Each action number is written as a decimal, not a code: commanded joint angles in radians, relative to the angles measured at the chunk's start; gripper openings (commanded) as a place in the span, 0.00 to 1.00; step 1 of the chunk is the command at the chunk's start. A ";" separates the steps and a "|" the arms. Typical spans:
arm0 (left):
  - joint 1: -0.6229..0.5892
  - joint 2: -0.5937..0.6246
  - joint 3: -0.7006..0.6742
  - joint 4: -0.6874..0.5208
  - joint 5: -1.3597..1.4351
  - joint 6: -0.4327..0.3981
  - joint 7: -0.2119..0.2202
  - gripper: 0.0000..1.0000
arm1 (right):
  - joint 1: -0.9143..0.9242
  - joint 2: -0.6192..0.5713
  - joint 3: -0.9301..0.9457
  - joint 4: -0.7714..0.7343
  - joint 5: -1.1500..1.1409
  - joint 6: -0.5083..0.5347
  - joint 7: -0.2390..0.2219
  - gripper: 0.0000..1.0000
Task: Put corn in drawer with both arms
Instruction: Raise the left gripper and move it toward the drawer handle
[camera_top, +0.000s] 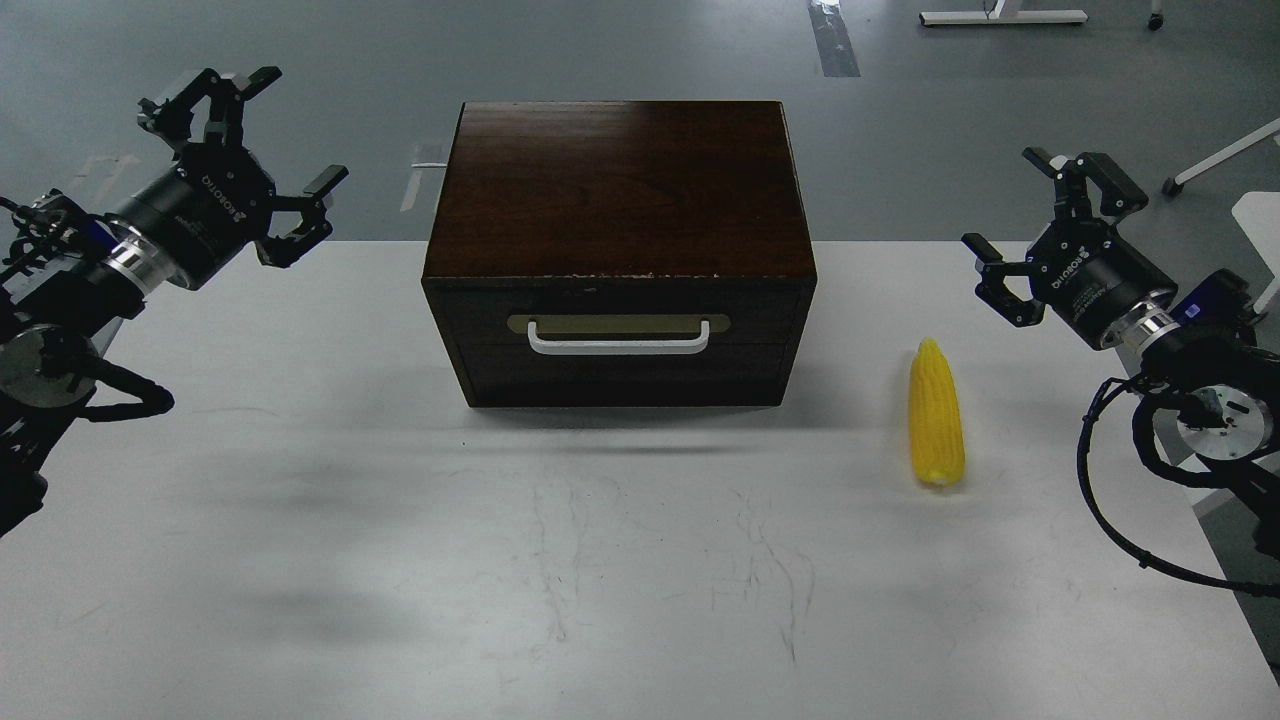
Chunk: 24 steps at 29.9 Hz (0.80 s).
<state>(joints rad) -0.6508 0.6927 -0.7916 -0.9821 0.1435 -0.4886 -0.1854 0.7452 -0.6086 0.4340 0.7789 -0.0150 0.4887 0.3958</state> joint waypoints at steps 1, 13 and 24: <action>0.002 0.001 -0.001 -0.001 -0.001 0.000 0.000 0.98 | -0.001 -0.010 0.002 0.005 0.000 0.000 0.002 1.00; -0.061 -0.004 -0.011 0.137 -0.010 0.000 -0.006 0.99 | -0.001 -0.056 0.002 0.025 0.000 0.000 0.000 1.00; -0.081 -0.006 0.028 0.175 0.063 0.000 -0.110 0.99 | 0.000 -0.065 0.002 0.025 0.000 0.000 0.000 1.00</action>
<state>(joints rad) -0.7364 0.6822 -0.7784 -0.7983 0.1659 -0.4887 -0.2288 0.7447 -0.6687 0.4358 0.8042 -0.0154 0.4887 0.3961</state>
